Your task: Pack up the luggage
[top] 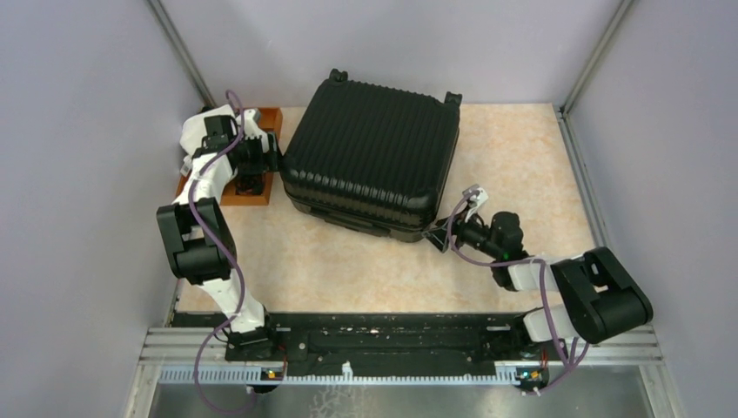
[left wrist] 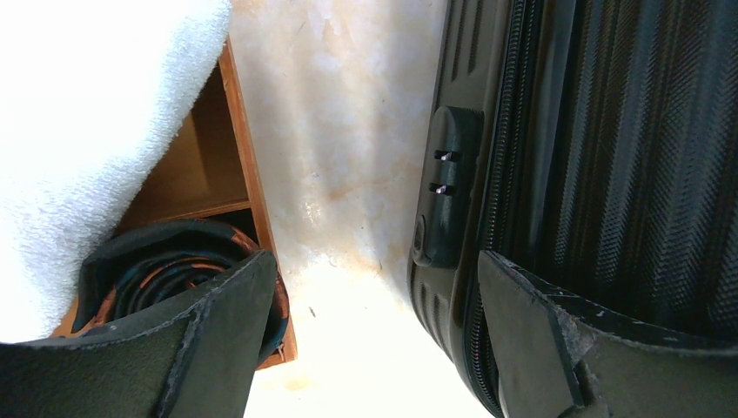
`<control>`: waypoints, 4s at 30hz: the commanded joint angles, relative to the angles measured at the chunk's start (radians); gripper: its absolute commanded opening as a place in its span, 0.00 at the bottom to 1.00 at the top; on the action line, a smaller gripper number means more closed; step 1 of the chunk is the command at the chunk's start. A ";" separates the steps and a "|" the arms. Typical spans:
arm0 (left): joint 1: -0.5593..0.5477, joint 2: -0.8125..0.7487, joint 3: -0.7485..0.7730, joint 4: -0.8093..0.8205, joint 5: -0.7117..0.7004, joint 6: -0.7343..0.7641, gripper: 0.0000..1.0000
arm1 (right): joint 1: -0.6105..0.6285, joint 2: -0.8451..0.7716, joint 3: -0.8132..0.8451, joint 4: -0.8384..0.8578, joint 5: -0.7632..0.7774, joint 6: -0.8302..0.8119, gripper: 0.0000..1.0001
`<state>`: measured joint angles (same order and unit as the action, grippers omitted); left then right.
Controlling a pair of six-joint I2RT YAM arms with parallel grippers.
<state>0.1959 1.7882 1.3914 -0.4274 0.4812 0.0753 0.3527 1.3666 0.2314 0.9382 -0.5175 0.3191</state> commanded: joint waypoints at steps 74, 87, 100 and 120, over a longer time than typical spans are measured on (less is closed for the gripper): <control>-0.043 -0.182 -0.375 0.173 -0.330 -0.084 0.87 | 0.555 -0.465 -0.076 -0.126 0.828 0.191 0.00; 0.034 -0.186 -0.376 0.247 -0.588 0.015 0.87 | 0.556 -0.554 -0.107 -0.176 0.867 0.207 0.00; 0.015 -0.413 -0.357 0.171 -0.108 0.026 0.90 | 0.556 -0.566 -0.127 -0.183 0.862 0.230 0.00; -0.102 0.036 -0.144 0.261 0.036 -0.200 0.50 | 0.555 -0.600 -0.128 -0.233 0.891 0.248 0.00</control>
<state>0.1627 1.7844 1.2175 -0.1852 0.5358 -0.0875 0.8967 0.8055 0.0940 0.6518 0.3401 0.5556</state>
